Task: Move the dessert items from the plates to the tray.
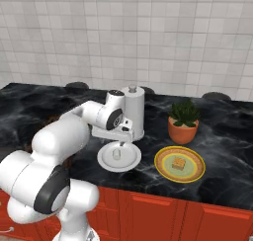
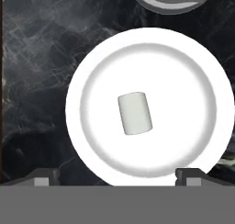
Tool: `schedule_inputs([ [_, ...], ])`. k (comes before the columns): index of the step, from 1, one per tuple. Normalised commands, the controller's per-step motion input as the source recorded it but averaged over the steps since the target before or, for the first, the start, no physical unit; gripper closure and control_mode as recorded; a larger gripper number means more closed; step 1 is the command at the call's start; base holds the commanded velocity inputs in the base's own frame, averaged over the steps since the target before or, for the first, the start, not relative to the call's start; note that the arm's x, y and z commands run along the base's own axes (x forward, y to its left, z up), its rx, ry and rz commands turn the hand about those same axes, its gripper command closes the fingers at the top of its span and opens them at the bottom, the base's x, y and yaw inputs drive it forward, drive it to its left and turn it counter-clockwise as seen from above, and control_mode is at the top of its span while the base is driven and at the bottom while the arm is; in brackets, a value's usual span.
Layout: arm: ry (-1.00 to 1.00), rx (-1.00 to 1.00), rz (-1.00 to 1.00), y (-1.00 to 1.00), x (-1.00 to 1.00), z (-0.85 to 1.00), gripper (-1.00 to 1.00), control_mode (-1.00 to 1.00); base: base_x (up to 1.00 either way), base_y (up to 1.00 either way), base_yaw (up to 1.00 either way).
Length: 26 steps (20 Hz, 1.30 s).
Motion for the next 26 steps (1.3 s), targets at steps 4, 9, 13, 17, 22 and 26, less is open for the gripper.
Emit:
schedule_inputs([
  [4, 0.00, 0.00, 0.00, 0.00, 0.42, -0.19, -1.00, -1.00, 0.00, 0.00, 0.00],
  [9, 0.00, -0.04, 0.01, 0.00, 0.18, -0.36, -1.00, -1.00, 0.00, 0.00, 0.00],
  [13, 0.00, -0.04, 0.03, -0.01, 0.00, -0.37, -1.00, -1.00, 0.00, 0.00, 0.00],
  [17, 0.00, -0.04, 0.03, -0.07, 0.00, -0.42, -1.00, -1.00, 0.00, 0.00, 0.00],
  [22, 0.00, -0.01, 0.02, -0.07, 0.00, -0.35, -1.00, -1.00, 0.00, 0.00, 0.00],
  [26, 0.00, -0.01, 0.01, -0.01, 0.00, -0.29, -1.00, -1.00, 0.00, 0.00, 0.00],
])
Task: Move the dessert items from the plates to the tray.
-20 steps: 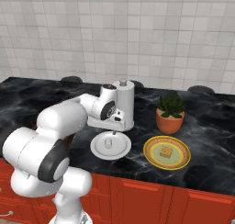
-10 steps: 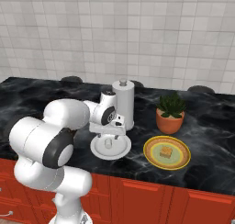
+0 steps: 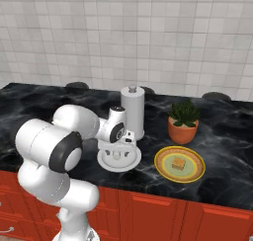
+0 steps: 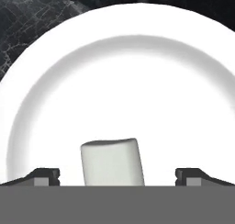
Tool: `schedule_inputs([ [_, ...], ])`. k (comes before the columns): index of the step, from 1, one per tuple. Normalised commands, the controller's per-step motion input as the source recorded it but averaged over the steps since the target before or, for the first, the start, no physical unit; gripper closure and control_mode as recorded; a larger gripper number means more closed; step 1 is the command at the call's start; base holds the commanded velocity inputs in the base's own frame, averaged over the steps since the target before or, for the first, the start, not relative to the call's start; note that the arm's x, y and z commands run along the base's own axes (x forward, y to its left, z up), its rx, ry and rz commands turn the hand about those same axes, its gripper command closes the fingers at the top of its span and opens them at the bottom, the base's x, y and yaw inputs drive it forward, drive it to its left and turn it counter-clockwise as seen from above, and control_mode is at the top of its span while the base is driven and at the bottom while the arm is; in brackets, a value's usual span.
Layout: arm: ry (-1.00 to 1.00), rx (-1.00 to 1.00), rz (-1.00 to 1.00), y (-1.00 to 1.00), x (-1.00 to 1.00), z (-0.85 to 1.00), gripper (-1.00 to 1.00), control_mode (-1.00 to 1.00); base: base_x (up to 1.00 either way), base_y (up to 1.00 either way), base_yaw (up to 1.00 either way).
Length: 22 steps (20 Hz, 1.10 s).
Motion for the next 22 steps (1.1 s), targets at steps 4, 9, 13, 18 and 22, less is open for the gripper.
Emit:
schedule_inputs([
  [4, 0.00, 0.00, 0.00, 0.00, 0.00, -0.16, -1.00, -1.00, 0.00, 0.00, 0.00],
  [9, 0.00, 0.00, 0.00, 0.00, 0.00, -0.01, 1.00, -1.00, 0.00, 0.00, 0.00],
  [13, 0.00, 0.00, -0.01, 0.00, 0.00, 0.03, 1.00, -1.00, 0.00, 0.00, 0.00],
  [18, -0.02, 0.00, -0.07, 0.30, 0.00, 0.62, 1.00, -1.00, 0.00, 0.00, 0.00],
  [22, -0.17, 0.00, -0.06, 0.64, 0.00, 1.00, 1.00, -1.00, 0.00, 0.00, 0.00],
])
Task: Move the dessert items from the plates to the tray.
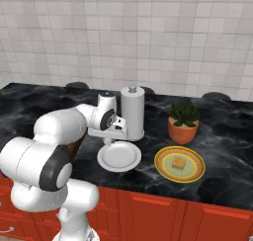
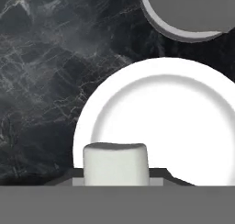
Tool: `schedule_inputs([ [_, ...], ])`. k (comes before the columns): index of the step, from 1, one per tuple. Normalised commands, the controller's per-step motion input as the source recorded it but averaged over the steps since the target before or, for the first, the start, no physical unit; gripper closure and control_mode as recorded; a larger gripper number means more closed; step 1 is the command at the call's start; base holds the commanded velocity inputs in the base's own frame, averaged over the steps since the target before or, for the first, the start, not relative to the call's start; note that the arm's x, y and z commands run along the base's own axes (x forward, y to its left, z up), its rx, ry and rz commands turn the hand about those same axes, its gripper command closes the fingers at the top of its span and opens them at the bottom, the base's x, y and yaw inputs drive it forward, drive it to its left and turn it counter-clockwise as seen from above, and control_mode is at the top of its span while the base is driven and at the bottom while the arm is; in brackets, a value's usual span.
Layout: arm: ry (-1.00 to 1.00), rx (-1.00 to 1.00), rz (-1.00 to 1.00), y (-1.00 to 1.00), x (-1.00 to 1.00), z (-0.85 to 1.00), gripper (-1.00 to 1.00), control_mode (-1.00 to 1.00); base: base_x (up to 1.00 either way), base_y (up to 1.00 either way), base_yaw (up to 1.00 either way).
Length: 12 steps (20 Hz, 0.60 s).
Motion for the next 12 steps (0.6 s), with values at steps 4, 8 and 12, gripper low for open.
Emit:
schedule_inputs([
  [4, -0.18, 0.05, -0.03, 0.96, 0.00, 0.63, 1.00, -1.00, 0.00, 0.00, 0.00],
  [8, -0.20, 0.07, -0.04, 1.00, 0.00, 0.28, 1.00, -1.00, 0.00, 0.00, 0.00],
  [12, -0.15, 0.00, -0.06, 1.00, 0.01, 0.02, 1.00, -1.00, 0.00, 0.00, 0.00],
])
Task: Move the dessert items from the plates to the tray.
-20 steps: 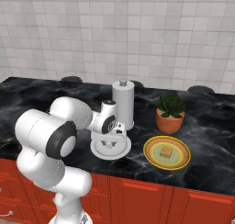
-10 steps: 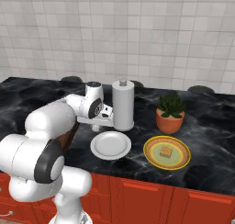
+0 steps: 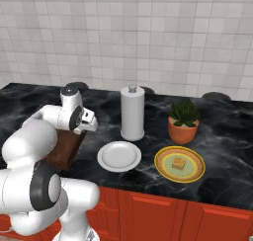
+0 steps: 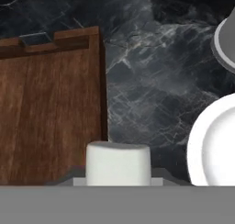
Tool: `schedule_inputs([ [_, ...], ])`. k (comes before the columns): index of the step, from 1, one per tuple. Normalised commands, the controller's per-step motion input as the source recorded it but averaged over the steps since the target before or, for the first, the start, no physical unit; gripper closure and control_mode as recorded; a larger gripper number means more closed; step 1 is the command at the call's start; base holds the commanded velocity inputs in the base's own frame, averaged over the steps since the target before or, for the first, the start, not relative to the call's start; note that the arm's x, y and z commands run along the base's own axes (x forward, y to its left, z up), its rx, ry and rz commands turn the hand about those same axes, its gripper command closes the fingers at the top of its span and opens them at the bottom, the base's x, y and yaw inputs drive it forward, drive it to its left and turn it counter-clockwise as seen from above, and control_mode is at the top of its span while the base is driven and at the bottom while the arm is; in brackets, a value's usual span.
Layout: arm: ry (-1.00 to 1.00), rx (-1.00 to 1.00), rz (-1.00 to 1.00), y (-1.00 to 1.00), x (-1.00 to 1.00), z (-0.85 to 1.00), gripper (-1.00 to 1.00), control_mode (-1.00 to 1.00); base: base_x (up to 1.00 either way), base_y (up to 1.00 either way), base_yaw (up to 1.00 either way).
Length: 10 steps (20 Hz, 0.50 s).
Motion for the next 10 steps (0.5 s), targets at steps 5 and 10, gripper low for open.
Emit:
schedule_inputs([
  [5, -0.11, 0.01, -0.08, 1.00, 0.12, 0.00, 1.00, -1.00, 0.00, 0.00, 0.00],
  [10, -0.09, -0.02, -0.12, 0.79, 0.45, 0.00, 1.00, -1.00, 0.00, 0.00, 0.00],
])
